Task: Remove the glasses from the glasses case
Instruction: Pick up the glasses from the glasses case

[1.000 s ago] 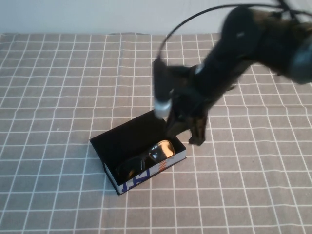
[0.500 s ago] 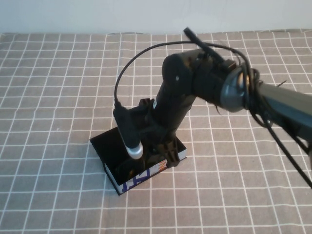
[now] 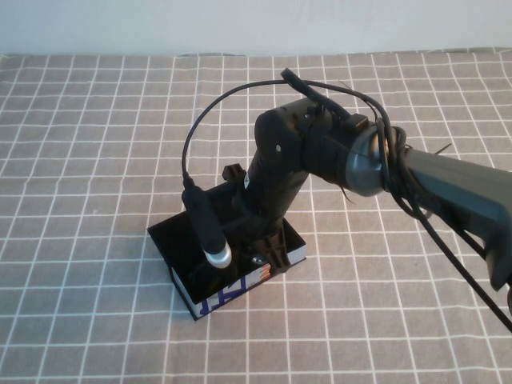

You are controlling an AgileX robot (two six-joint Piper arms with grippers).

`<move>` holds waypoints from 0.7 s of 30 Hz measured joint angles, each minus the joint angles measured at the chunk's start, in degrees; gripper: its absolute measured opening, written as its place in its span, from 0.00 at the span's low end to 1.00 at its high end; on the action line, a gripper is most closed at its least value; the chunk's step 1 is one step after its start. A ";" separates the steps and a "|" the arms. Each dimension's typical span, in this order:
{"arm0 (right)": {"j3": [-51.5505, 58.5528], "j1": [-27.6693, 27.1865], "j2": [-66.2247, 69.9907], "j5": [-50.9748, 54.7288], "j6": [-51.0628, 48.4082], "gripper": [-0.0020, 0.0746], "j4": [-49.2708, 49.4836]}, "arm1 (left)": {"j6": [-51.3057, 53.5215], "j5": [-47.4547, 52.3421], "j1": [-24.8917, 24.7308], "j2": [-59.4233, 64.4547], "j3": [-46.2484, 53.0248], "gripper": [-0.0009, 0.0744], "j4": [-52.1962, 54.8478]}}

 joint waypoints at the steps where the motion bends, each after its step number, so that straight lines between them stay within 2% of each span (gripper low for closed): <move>1: 0.00 0.00 0.00 -0.10 0.00 0.35 -0.29 | 0.00 0.00 0.00 0.00 0.00 0.01 0.00; 21: -0.03 0.00 0.59 1.31 0.00 0.32 -0.99 | 0.00 0.00 0.00 0.00 0.00 0.01 0.00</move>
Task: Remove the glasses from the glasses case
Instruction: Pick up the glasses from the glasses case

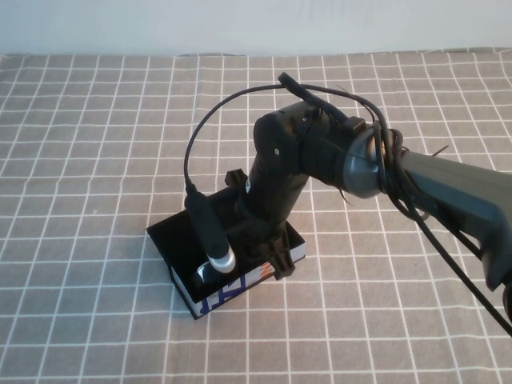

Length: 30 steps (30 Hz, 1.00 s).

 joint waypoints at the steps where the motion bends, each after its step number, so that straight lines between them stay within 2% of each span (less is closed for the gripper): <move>1: 0.00 0.00 0.00 0.54 0.00 0.32 -0.14 | 0.00 0.00 0.00 0.00 0.00 0.01 0.00; 13: 0.00 0.09 0.08 1.36 0.00 0.28 -0.64 | 0.00 0.00 0.00 0.00 0.00 0.01 0.00; 22: -0.38 0.09 -0.50 1.44 0.00 0.08 -0.82 | 0.00 0.00 0.00 0.00 0.00 0.01 0.00; 30: -0.53 0.09 -0.96 2.49 0.00 0.04 -0.52 | 0.00 0.00 0.00 0.00 0.00 0.01 0.00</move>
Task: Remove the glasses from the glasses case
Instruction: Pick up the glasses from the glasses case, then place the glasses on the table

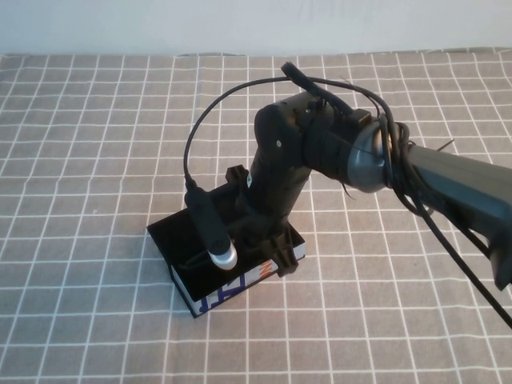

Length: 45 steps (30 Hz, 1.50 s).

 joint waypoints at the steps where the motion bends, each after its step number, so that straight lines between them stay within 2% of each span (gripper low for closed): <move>1: -0.12 0.00 -0.16 0.64 0.00 0.03 0.17 | 0.00 0.00 0.00 0.00 0.00 0.01 0.00; 10: -9.11 0.00 -0.90 8.81 6.86 0.03 0.89 | 0.00 0.00 0.00 0.00 0.00 0.01 0.00; 17: -16.34 -0.74 -3.64 10.36 23.18 0.03 0.33 | 0.00 0.00 0.00 0.00 0.00 0.01 0.00; 22: -14.71 -7.10 -9.42 10.76 40.88 0.03 -0.09 | 0.00 0.00 0.00 0.00 0.00 0.01 0.00; 28: -2.87 -20.46 -17.84 10.76 53.60 0.03 8.78 | 0.00 0.00 0.00 0.00 0.00 0.01 0.00; 31: 6.19 -23.91 -21.62 9.73 56.59 0.03 13.10 | 0.00 0.00 0.00 0.00 0.00 0.01 0.00; 35: 19.99 -24.46 -26.34 2.63 60.90 0.03 14.69 | 0.00 0.00 0.00 0.00 0.00 0.01 0.00; 40: 36.09 -24.46 -30.23 -12.78 67.01 0.03 21.96 | 0.00 0.00 0.00 0.00 0.00 0.01 0.00; 45: 44.98 -24.46 -29.95 -20.94 68.53 0.03 29.50 | 0.00 0.00 0.00 0.00 0.00 0.01 0.00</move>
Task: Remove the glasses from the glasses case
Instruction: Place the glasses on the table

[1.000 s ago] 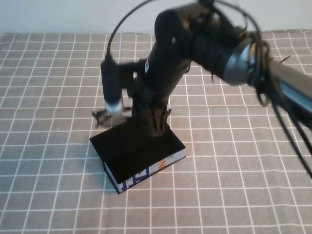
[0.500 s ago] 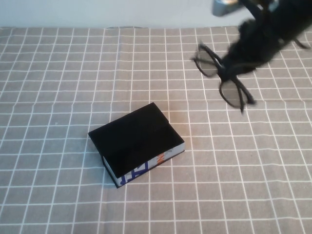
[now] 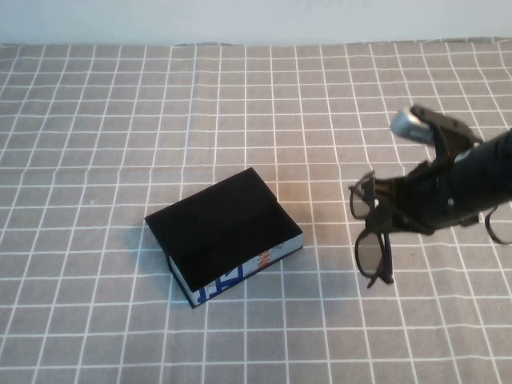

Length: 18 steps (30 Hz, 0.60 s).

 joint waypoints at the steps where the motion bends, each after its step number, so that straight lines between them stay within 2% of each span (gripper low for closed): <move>1: 0.80 0.00 0.42 -0.41 0.14 0.03 0.53 | 0.00 0.00 0.00 0.00 0.00 0.01 0.00; 13: 1.75 0.00 6.94 -2.04 0.26 0.03 2.05 | 0.00 0.00 0.00 0.00 0.00 0.01 0.00; 15: 1.75 0.00 7.04 -2.04 0.26 0.06 0.99 | 0.00 0.00 0.00 0.00 0.00 0.01 0.00; 18: 1.75 0.00 7.04 -1.61 0.26 0.17 -0.56 | 0.00 0.00 0.00 0.00 0.00 0.01 0.00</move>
